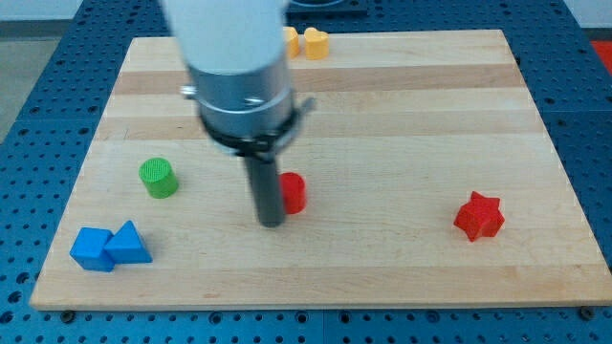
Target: Drag the green blocks towards the center right corner
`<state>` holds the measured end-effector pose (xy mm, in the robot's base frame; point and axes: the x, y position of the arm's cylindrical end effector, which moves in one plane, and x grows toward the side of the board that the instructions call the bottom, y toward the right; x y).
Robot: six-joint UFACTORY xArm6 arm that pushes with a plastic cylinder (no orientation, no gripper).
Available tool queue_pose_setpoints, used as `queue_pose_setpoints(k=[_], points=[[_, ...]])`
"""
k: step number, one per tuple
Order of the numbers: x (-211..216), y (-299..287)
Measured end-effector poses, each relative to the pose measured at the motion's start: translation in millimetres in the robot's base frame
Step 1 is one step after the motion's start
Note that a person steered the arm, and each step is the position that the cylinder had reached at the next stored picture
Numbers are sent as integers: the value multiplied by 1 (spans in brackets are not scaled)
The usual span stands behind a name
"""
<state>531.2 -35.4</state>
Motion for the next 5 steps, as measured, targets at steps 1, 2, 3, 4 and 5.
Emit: queue_pose_setpoints(k=[1,2,3,4,5], points=[[-36,-5],[-77,-1],[-89,32],[-97,63],[-124,100]])
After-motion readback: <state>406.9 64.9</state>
